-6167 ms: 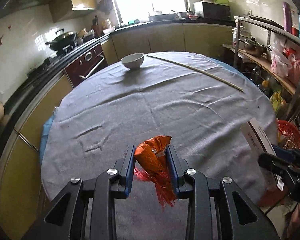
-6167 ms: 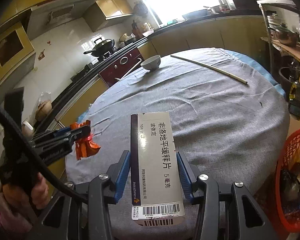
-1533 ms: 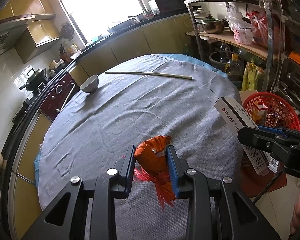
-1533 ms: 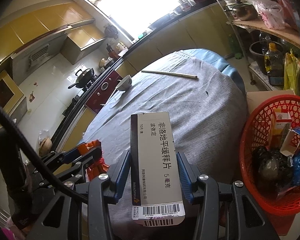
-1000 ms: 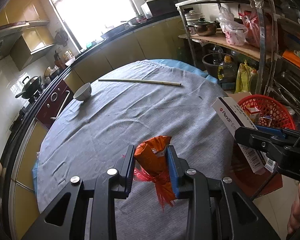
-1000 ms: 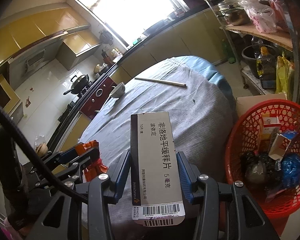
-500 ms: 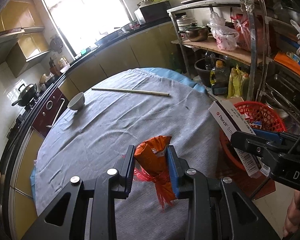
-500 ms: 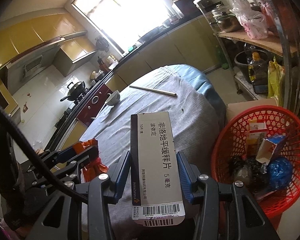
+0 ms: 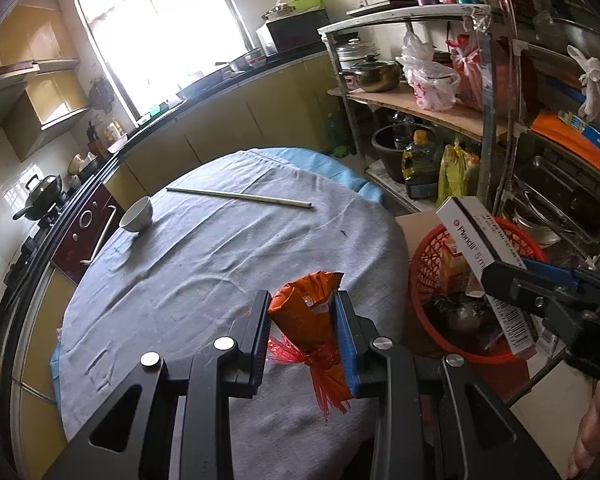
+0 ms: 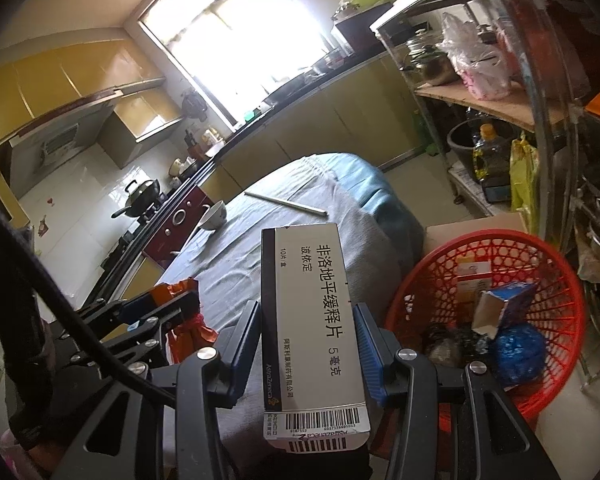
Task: Collect trash
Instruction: 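Lower the white box into the basket with the right tool while the left lowers the wrapper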
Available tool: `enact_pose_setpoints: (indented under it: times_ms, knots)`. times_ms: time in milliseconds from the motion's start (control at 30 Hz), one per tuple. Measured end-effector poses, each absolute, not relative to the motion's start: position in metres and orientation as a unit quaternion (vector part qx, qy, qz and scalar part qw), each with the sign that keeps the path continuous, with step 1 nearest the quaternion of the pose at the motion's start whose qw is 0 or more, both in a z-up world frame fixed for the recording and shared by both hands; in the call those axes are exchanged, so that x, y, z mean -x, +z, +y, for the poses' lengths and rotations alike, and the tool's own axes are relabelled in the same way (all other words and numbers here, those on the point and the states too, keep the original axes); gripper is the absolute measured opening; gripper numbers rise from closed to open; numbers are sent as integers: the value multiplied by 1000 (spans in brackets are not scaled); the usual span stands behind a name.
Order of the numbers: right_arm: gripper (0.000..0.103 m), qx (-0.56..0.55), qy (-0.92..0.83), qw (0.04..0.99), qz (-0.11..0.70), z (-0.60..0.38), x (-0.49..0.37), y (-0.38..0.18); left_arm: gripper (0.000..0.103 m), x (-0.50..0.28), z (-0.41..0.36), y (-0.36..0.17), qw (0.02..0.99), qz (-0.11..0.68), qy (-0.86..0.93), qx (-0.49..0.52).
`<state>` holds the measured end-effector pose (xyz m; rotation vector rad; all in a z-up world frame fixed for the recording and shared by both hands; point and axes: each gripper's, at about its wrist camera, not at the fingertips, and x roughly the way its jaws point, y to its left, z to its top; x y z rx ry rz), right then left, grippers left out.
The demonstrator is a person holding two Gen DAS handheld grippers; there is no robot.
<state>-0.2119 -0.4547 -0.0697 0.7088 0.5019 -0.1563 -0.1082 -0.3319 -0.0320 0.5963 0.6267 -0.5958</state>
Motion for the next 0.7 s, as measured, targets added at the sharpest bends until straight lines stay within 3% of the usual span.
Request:
enact_pose_setpoints:
  times_ms: [700]
  knots:
    - [49, -355, -118, 900, 224, -489, 256, -67, 33, 132, -379, -43, 846, 293, -319, -311]
